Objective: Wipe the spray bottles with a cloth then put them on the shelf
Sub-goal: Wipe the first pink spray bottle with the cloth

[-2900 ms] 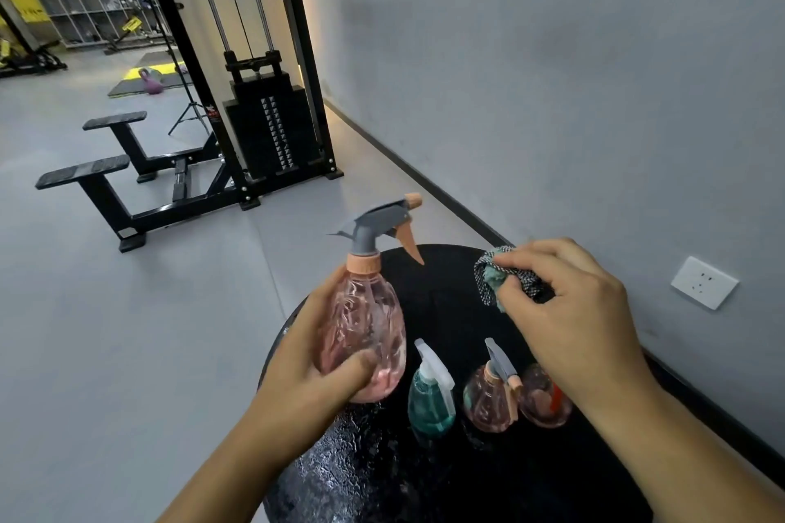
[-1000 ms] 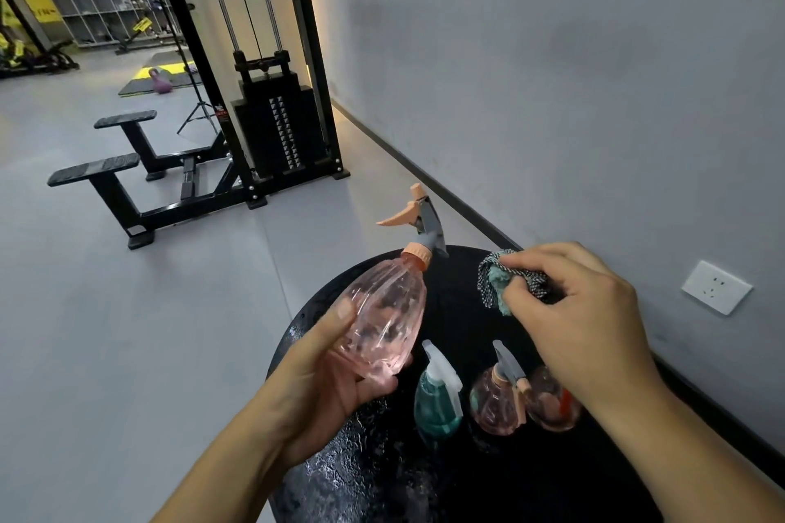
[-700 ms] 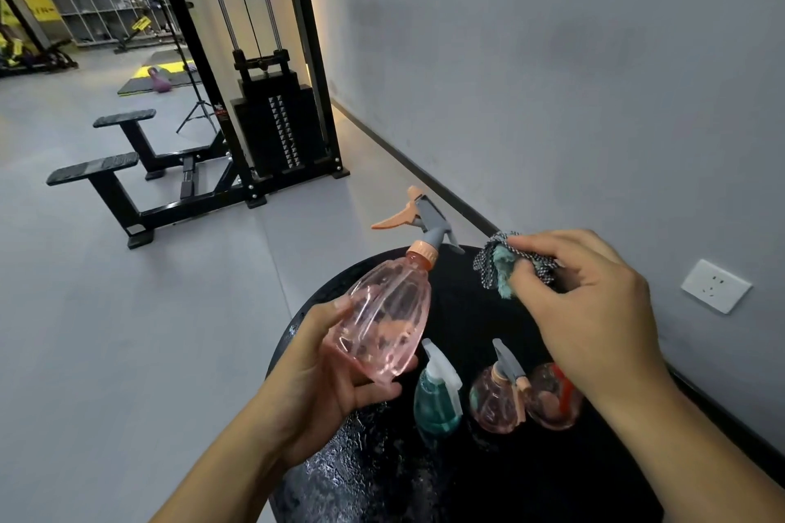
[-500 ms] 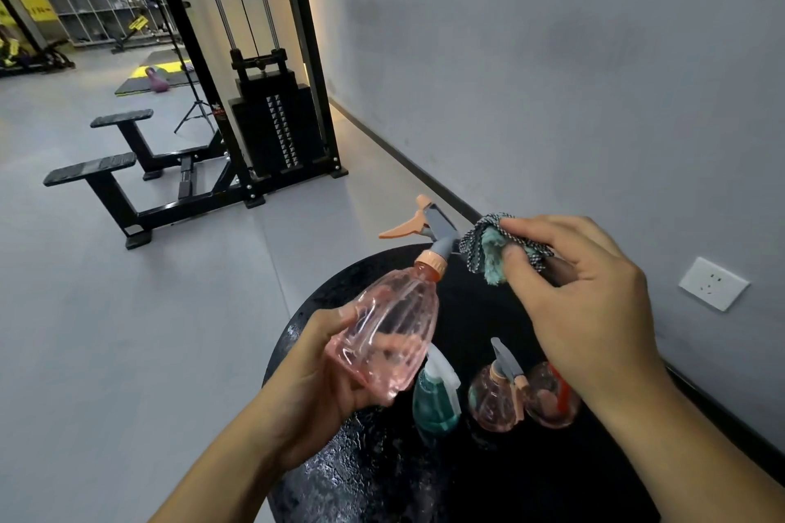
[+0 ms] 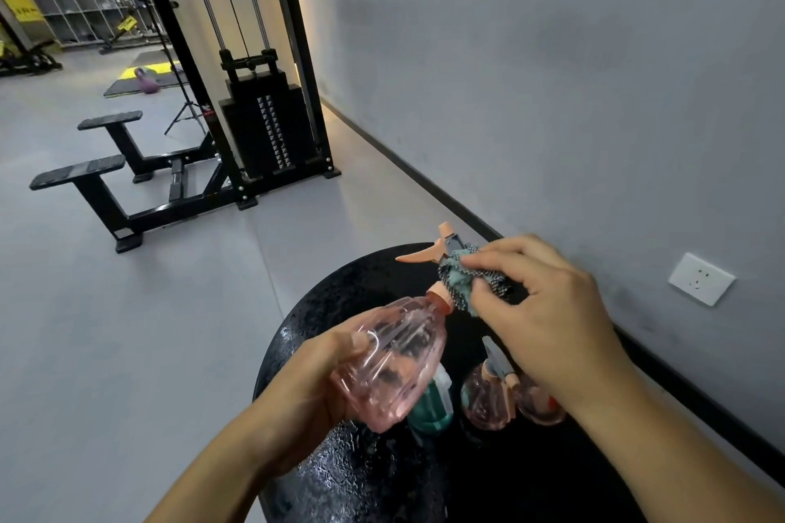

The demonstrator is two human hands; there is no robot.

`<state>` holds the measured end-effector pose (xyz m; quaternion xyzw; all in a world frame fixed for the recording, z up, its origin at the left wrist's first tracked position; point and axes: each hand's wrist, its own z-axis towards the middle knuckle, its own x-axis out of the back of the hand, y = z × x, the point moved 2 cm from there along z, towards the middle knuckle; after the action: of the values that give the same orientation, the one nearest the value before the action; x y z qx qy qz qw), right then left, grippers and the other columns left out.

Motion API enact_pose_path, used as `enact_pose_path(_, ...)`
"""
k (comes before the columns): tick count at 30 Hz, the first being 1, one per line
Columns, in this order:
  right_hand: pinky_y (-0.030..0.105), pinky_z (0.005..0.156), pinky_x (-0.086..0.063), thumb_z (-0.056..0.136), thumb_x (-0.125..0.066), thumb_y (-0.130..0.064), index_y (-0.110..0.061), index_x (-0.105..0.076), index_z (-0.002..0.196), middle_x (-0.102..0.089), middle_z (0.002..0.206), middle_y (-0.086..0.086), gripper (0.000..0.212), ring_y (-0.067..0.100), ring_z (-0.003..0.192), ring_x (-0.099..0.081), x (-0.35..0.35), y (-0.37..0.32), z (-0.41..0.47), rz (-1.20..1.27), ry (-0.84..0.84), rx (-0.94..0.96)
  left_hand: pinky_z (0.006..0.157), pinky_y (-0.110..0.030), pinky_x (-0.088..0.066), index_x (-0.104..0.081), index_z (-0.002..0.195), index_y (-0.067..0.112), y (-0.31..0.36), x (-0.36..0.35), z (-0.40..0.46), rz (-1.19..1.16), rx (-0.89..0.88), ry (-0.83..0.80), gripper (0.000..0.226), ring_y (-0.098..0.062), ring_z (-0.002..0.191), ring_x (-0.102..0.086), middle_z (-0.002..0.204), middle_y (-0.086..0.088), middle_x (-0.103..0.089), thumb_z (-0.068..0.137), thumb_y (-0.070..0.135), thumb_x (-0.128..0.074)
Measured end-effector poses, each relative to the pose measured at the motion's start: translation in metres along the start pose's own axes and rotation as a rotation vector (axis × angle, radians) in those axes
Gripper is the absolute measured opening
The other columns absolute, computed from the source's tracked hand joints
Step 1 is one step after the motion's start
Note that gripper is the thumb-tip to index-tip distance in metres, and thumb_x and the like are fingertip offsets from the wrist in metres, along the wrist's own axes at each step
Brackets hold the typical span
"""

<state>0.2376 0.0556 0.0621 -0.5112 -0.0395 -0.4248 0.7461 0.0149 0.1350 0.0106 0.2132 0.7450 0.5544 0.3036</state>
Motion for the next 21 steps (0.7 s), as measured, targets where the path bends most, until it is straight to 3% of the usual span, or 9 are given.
enact_pose_path(2, 0.003, 0.077, -0.043, 0.088, -0.076, -0.008, -0.029, -0.081, 0.105, -0.067, 0.105, -0.021, 0.028, -0.002, 0.095, -0.064, -0.001, 0.000, -0.002, -0.014, 0.019, 0.017, 0.088, -0.056, -0.062, -0.077, 0.127, 0.033, 0.001, -0.003, 0.001, 0.009, -0.007, -0.005, 0.062, -0.034, 0.103, -0.076, 0.128, -0.018, -0.075, 0.067, 0.047, -0.066)
enact_pose_path(4, 0.005, 0.081, -0.045, 0.088, -0.076, -0.008, -0.029, -0.081, 0.106, -0.066, 0.107, -0.021, 0.029, -0.001, 0.099, -0.064, -0.005, -0.004, -0.008, -0.016, -0.041, 0.052, 0.067, -0.035, -0.063, -0.074, 0.131, 0.022, -0.001, -0.002, 0.001, -0.014, 0.005, -0.006, 0.075, -0.027, 0.094, -0.078, 0.129, -0.020, -0.074, 0.060, 0.045, -0.071)
enact_pose_path(6, 0.007, 0.081, -0.046, 0.088, -0.075, -0.009, -0.031, -0.080, 0.107, -0.065, 0.108, -0.021, 0.029, -0.003, 0.100, -0.063, -0.005, -0.005, -0.009, -0.021, -0.072, 0.061, 0.066, -0.028, -0.061, -0.068, 0.138, 0.015, -0.004, 0.000, 0.001, 0.008, 0.020, -0.007, 0.083, -0.026, 0.099, -0.077, 0.132, -0.020, -0.073, 0.061, 0.045, -0.071)
enact_pose_path(8, 0.009, 0.080, -0.047, 0.090, -0.073, -0.013, -0.033, -0.078, 0.108, -0.062, 0.110, -0.021, 0.027, -0.004, 0.096, -0.062, -0.003, 0.000, -0.006, -0.055, -0.038, 0.028, 0.072, -0.030, -0.062, -0.064, 0.141, 0.011, -0.006, 0.002, 0.002, 0.042, 0.026, -0.005, 0.082, -0.030, 0.107, -0.076, 0.134, -0.020, -0.072, 0.067, 0.047, -0.070)
enact_pose_path(10, 0.019, 0.089, -0.050, 0.091, -0.072, -0.018, -0.033, -0.075, 0.114, -0.058, 0.113, -0.021, 0.027, 0.003, 0.105, -0.059, -0.002, 0.004, -0.003, -0.093, 0.010, 0.005, 0.075, -0.031, -0.062, -0.062, 0.142, 0.008, -0.008, 0.004, 0.001, 0.052, 0.040, -0.009, 0.083, -0.033, 0.111, -0.074, 0.135, -0.022, -0.071, 0.070, 0.048, -0.070)
enact_pose_path(12, 0.013, 0.090, -0.048, 0.092, -0.072, -0.019, -0.031, -0.074, 0.117, -0.056, 0.114, -0.021, 0.028, 0.004, 0.107, -0.058, -0.005, 0.002, -0.007, -0.094, 0.025, 0.000, 0.076, -0.031, -0.062, -0.063, 0.142, 0.011, -0.008, 0.005, 0.002, 0.063, 0.034, -0.008, 0.082, -0.031, 0.112, -0.074, 0.135, -0.020, -0.071, 0.068, 0.046, -0.070)
enact_pose_path(14, 0.005, 0.080, -0.046, 0.092, -0.071, -0.017, -0.029, -0.073, 0.117, -0.056, 0.111, -0.022, 0.028, -0.001, 0.094, -0.062, -0.009, 0.001, -0.011, -0.081, 0.016, -0.019, 0.077, -0.030, -0.062, -0.066, 0.141, 0.016, -0.007, 0.005, 0.002, 0.077, 0.026, 0.002, 0.081, -0.029, 0.112, -0.074, 0.135, -0.017, -0.072, 0.066, 0.045, -0.070)
enact_pose_path(16, 0.007, 0.069, -0.046, 0.091, -0.072, -0.015, -0.029, -0.074, 0.114, -0.057, 0.108, -0.022, 0.028, -0.004, 0.076, -0.062, -0.011, 0.003, -0.011, -0.065, 0.009, -0.053, 0.083, -0.033, -0.062, -0.068, 0.140, 0.020, -0.008, 0.006, 0.001, 0.107, 0.025, 0.006, 0.075, -0.031, 0.118, -0.073, 0.137, -0.015, -0.072, 0.070, 0.046, -0.069)
enact_pose_path(21, 0.001, 0.083, -0.044, 0.088, -0.074, -0.009, -0.025, -0.079, 0.111, -0.064, 0.107, -0.018, 0.028, -0.001, 0.097, -0.063, -0.009, 0.001, -0.002, -0.076, 0.133, -0.008, 0.107, -0.066, -0.050, -0.073, 0.133, 0.030, -0.005, 0.005, 0.000, 0.185, 0.032, 0.015, 0.062, -0.048, 0.125, -0.065, 0.134, -0.017, -0.072, 0.074, 0.046, -0.065)
